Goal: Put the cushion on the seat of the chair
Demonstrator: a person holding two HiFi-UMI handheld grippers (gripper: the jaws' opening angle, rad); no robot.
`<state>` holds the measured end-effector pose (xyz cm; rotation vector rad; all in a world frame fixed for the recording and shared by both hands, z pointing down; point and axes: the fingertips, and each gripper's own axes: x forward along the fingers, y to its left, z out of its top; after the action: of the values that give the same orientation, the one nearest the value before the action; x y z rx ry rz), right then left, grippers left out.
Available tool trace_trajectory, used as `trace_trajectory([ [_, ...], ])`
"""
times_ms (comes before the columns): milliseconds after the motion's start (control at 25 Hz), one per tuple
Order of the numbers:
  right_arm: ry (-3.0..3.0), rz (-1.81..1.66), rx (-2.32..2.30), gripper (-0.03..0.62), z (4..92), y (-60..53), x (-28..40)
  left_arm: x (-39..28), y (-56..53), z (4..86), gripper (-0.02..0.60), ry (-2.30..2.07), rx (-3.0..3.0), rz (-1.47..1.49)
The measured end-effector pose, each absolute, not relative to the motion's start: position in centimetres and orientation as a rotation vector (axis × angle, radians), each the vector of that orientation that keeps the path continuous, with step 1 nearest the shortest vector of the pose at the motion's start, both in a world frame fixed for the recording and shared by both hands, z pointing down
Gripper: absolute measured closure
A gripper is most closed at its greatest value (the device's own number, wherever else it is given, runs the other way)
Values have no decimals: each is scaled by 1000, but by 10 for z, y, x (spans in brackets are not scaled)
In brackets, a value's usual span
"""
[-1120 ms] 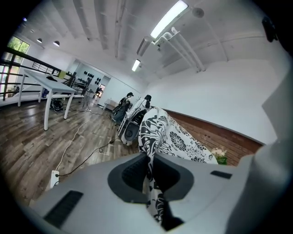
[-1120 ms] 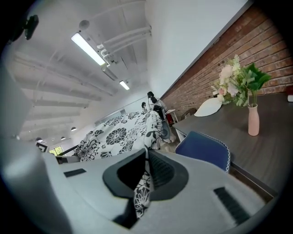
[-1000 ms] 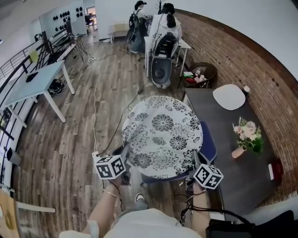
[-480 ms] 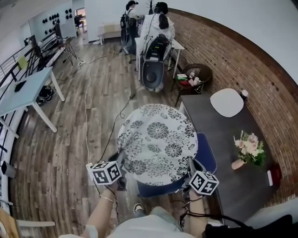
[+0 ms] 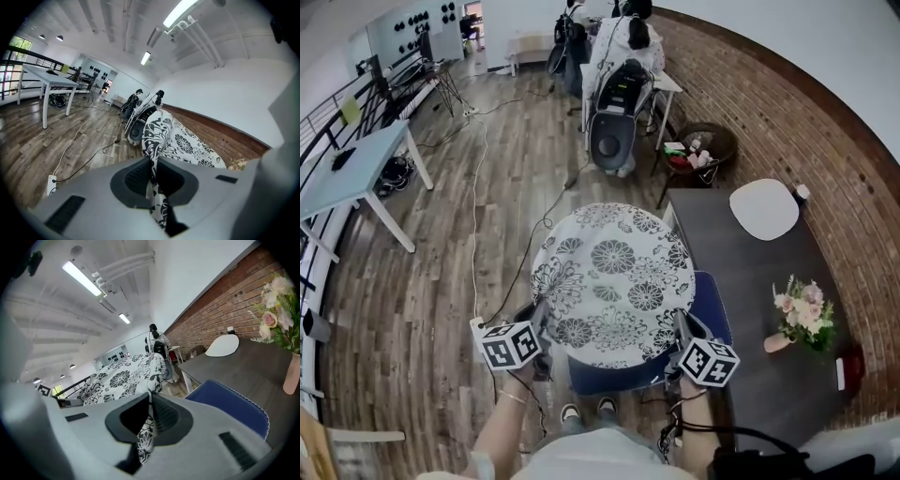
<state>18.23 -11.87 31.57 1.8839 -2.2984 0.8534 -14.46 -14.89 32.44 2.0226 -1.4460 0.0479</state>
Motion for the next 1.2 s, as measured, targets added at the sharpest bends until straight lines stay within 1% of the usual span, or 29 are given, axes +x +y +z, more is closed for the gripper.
trace_trajectory([
  [120, -2289, 849, 1863, 579, 322, -117, 182, -146, -146, 332, 566, -1468, 2013, 83],
  [280, -2271, 868, 1847, 579, 328, -137, 198, -130, -164, 336, 566, -1476, 1996, 109],
  [480, -2200, 962, 1801, 579, 346, -137, 206, -120, -161, 353, 566, -1448, 1936, 193],
  [760, -2117, 1050, 1745, 579, 415, -102, 195, -124, -123, 429, 566, -1401, 1852, 270],
  [1200, -1971, 1154, 1664, 579, 522, -69, 193, -117, -91, 542, 566, -1300, 1767, 394],
])
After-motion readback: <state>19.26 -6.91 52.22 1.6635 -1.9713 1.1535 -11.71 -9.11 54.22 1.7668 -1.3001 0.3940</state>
